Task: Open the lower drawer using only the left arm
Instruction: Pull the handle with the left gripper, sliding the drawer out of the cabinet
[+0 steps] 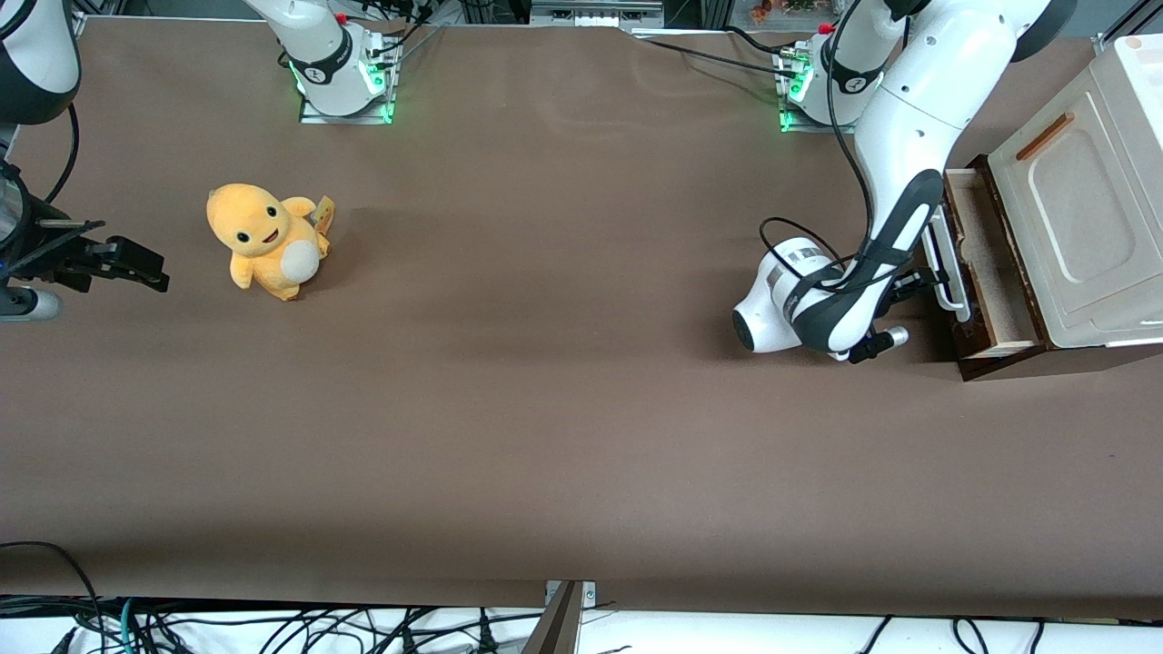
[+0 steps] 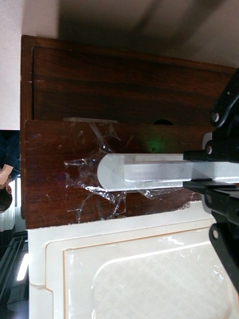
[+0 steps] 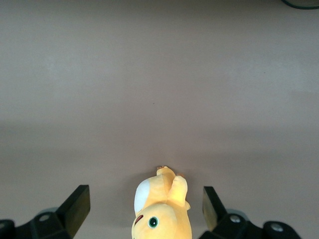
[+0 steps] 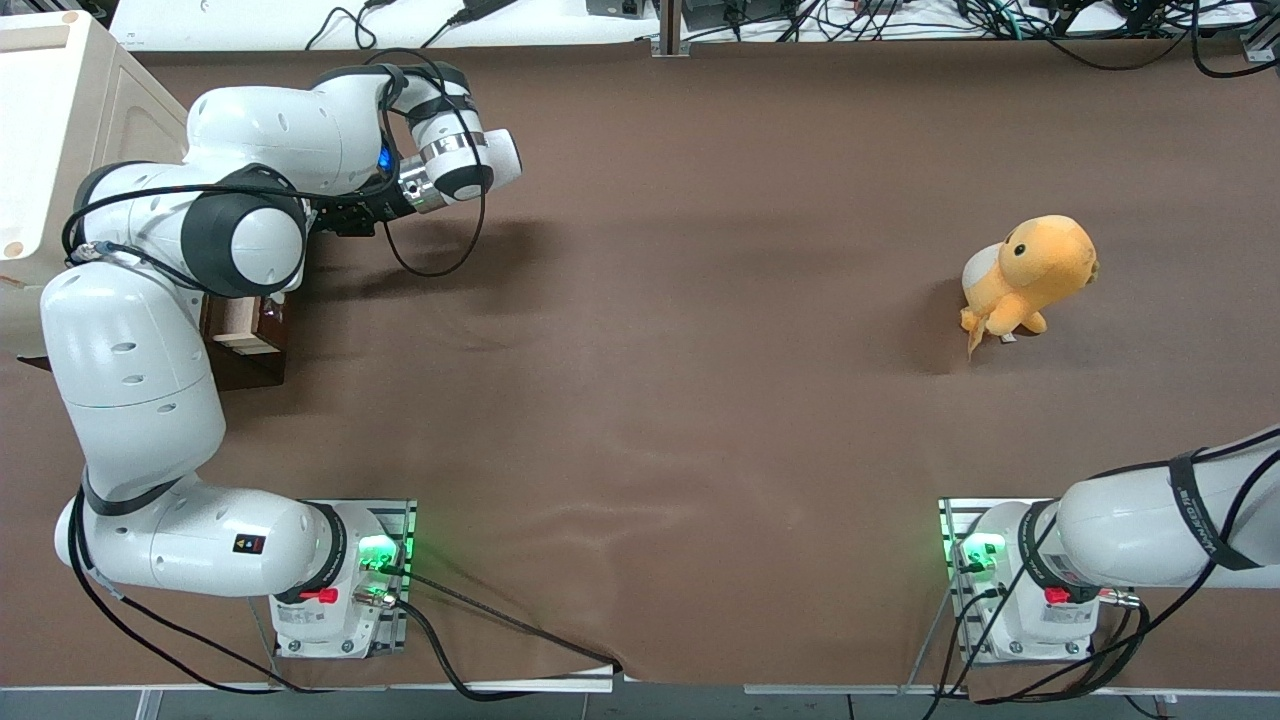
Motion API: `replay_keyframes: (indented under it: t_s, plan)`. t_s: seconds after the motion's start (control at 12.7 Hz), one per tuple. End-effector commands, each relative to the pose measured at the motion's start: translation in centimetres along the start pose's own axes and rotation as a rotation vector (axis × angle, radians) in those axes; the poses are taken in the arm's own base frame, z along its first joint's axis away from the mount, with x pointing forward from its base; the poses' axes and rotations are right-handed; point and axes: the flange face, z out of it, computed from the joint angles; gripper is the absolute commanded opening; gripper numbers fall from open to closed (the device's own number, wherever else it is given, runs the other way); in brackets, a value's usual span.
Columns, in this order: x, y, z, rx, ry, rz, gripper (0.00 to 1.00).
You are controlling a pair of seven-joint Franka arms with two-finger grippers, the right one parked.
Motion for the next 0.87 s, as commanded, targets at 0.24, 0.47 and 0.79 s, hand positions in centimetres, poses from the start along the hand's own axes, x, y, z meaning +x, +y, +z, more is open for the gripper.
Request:
replay_keyframes:
  t_s: [0.24, 0.47, 0.79]
  plan:
    - [-1.85, -1.07, -2.56, -0.017, -0.058, 0.003, 0.05]
    - [-1.87, -1.08, -2.55, -0.017, -0.06, 0.003, 0.05]
    - [-1.93, -1.15, -2.54, -0.014, -0.072, 0.006, 0.05]
